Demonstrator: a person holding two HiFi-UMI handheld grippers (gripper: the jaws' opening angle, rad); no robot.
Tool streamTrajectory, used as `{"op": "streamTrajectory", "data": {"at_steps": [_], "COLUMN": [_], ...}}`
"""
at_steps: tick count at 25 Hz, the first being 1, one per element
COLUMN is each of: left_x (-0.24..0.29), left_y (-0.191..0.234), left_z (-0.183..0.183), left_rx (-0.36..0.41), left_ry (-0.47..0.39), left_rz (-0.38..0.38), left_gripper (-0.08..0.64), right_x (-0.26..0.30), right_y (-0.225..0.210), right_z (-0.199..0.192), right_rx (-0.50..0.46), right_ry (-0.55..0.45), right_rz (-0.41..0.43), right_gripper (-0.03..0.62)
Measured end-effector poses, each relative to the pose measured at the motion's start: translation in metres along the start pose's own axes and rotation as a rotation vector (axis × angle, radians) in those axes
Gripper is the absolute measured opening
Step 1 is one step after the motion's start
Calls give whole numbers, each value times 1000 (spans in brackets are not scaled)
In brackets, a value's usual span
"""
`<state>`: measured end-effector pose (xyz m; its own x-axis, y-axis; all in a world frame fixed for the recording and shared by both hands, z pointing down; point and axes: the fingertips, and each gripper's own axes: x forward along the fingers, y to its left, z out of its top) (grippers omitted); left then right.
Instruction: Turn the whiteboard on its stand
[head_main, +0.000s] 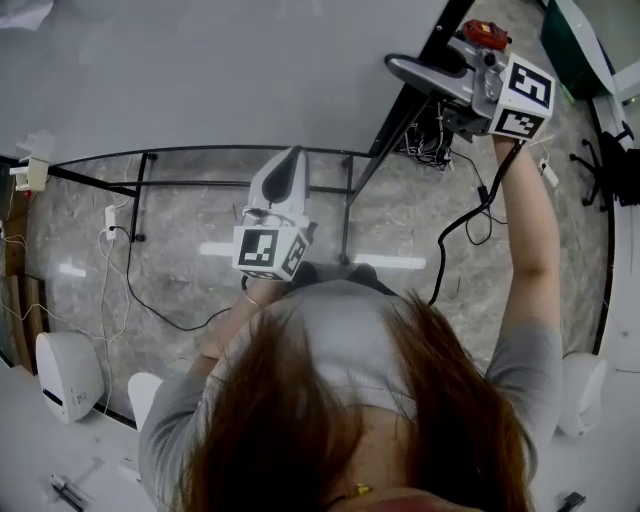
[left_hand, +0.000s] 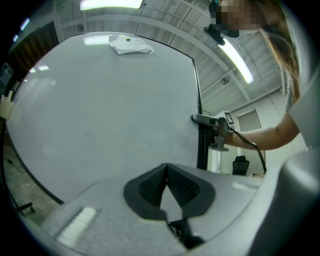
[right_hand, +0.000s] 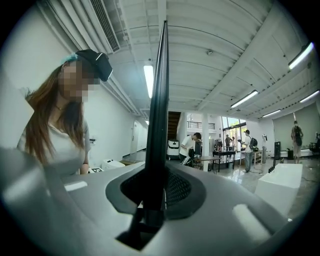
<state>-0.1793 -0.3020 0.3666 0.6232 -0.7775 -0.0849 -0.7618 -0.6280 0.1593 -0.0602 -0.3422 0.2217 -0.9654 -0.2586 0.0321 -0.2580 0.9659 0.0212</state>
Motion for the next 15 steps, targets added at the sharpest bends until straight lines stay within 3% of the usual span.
{"op": "streamTrajectory", "data": {"at_steps": [6, 15], "left_x": [-2, -23], "left_y": [-18, -49], "left_z": [-8, -16], "left_rx": [-27, -21], "left_ry": [-20, -44], "left_rz": [87, 239], "left_gripper": [2, 3], "right_x": [4, 5], "right_y": [3, 3], "right_z": [-1, -1], "right_rx": [25, 44], "right_ry": [14, 15], "right_rz": [62, 72], "right_gripper": [52, 52]}}
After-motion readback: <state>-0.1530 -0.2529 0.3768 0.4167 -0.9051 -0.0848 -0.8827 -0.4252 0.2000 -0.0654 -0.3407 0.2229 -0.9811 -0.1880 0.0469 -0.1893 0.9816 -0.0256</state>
